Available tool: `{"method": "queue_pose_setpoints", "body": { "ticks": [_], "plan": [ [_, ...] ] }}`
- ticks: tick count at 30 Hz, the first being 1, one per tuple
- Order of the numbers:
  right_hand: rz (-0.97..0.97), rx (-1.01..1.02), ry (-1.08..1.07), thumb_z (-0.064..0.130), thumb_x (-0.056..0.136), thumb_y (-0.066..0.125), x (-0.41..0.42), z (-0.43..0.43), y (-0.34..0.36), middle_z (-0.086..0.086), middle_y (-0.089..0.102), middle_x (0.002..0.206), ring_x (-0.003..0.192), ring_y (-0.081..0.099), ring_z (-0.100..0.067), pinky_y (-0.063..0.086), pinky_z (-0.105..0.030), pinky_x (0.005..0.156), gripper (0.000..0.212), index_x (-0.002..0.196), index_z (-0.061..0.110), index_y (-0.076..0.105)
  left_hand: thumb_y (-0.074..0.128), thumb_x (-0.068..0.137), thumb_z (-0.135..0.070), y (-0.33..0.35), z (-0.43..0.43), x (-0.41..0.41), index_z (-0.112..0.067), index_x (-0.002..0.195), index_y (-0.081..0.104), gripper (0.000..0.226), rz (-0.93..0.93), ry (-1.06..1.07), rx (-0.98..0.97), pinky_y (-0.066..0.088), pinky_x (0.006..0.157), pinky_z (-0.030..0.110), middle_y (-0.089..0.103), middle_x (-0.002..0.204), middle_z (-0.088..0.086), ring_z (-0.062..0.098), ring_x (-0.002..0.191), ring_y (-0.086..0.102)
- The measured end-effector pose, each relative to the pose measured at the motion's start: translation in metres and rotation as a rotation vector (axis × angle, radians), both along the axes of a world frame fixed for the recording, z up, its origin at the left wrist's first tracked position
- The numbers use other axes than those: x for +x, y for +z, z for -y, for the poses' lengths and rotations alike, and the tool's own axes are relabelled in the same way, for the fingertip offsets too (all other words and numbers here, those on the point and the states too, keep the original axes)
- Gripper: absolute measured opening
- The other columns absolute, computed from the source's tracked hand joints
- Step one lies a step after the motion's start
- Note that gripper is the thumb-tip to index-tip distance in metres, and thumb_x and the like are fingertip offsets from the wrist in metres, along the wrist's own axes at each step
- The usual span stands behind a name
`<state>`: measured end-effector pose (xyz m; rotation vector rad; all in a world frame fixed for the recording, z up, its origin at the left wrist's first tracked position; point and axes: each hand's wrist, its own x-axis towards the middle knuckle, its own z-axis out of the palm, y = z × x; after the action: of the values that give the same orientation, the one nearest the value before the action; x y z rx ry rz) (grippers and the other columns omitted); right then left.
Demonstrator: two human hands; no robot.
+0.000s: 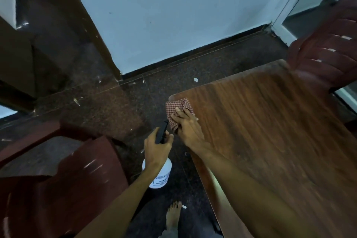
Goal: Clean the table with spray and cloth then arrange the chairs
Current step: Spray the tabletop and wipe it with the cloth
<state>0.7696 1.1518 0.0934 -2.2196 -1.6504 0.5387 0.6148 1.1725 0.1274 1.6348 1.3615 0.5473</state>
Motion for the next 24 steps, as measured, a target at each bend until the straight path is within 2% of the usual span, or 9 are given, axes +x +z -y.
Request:
{"method": "queue_pose_setpoints", "body": {
  "ticks": [2,5,10,14,15,18,20,22,24],
  "plan": [
    [0.029,0.033,0.044,0.011,0.087,0.063,0.009,-0.003,-0.003,-0.002,0.031,0.161,0.150,0.020,-0.029,0.022,-0.051,0.120,0.061,0.146,0.022,0.049,0.076,0.086,-0.011,-0.001,-0.012,0.004,-0.014,0.078,0.064,0.015,0.002,-0.006,0.016,0.048,0.063,0.016,0.066,0.070,0.000,0.012,0.069,0.063],
    [0.022,0.052,-0.004,0.008,0.090,0.057,0.035,-0.034,-0.001,-0.001,0.031,0.161,0.150,0.020,-0.026,0.017,-0.052,0.121,0.060,0.148,0.023,0.046,0.077,0.086,-0.010,-0.001,-0.029,0.017,-0.012,0.079,0.065,0.014,-0.007,-0.010,0.021,0.047,0.062,0.011,0.067,0.071,0.001,0.010,0.070,0.063],
    [0.085,0.044,-0.071,0.013,0.089,0.056,0.094,-0.042,-0.013,-0.001,0.028,0.162,0.151,0.018,-0.026,0.017,-0.052,0.122,0.064,0.150,0.025,0.040,0.077,0.087,-0.012,0.001,-0.043,0.037,-0.013,0.077,0.065,0.016,0.019,-0.015,-0.001,0.046,0.060,0.018,0.065,0.066,0.000,0.013,0.066,0.063],
    [0.108,-0.026,-0.467,0.014,0.092,0.051,0.169,0.009,-0.017,-0.003,0.025,0.163,0.151,0.015,-0.028,0.015,-0.048,0.123,0.063,0.152,0.024,0.037,0.077,0.087,-0.011,0.014,-0.047,0.058,-0.013,0.078,0.066,0.015,0.060,-0.055,-0.001,0.047,0.057,0.013,0.063,0.063,-0.001,0.013,0.063,0.062],
    [0.122,-0.052,-0.509,0.015,0.093,0.051,0.172,0.014,-0.015,-0.004,0.024,0.163,0.151,0.014,-0.029,0.014,-0.048,0.123,0.062,0.153,0.023,0.036,0.077,0.088,-0.011,0.017,-0.046,0.063,-0.013,0.079,0.066,0.014,0.067,-0.065,0.003,0.047,0.058,0.012,0.064,0.063,-0.002,0.010,0.064,0.063],
    [0.142,-0.009,-0.388,0.013,0.089,0.055,0.149,0.024,-0.020,-0.005,0.027,0.162,0.150,0.017,-0.031,0.015,-0.050,0.122,0.065,0.152,0.022,0.039,0.076,0.089,-0.012,0.023,-0.036,0.079,-0.015,0.081,0.066,0.013,0.074,-0.119,-0.013,0.048,0.059,0.012,0.067,0.070,-0.007,0.004,0.069,0.066],
    [0.111,0.000,-0.279,0.012,0.089,0.054,0.151,0.035,-0.023,0.001,0.026,0.163,0.151,0.017,-0.028,0.016,-0.050,0.122,0.066,0.151,0.027,0.039,0.076,0.089,-0.011,0.027,-0.026,0.092,-0.014,0.082,0.066,0.012,0.088,-0.161,-0.019,0.050,0.061,0.011,0.067,0.070,-0.002,0.006,0.072,0.065],
    [0.095,-0.016,-0.342,0.013,0.091,0.054,0.175,0.036,-0.017,0.004,0.024,0.163,0.151,0.017,-0.026,0.015,-0.048,0.123,0.064,0.151,0.030,0.039,0.076,0.089,-0.012,0.033,-0.021,0.105,-0.013,0.083,0.066,0.012,0.097,-0.191,-0.010,0.050,0.063,0.010,0.068,0.072,0.001,0.008,0.073,0.065],
    [0.115,-0.045,-0.454,0.014,0.092,0.054,0.191,0.027,-0.012,-0.001,0.026,0.163,0.151,0.017,-0.028,0.015,-0.049,0.123,0.061,0.150,0.027,0.040,0.076,0.089,-0.011,0.036,-0.023,0.116,-0.013,0.083,0.067,0.012,0.102,-0.207,0.002,0.050,0.062,0.011,0.068,0.072,0.001,0.009,0.072,0.065]
  ]
}}
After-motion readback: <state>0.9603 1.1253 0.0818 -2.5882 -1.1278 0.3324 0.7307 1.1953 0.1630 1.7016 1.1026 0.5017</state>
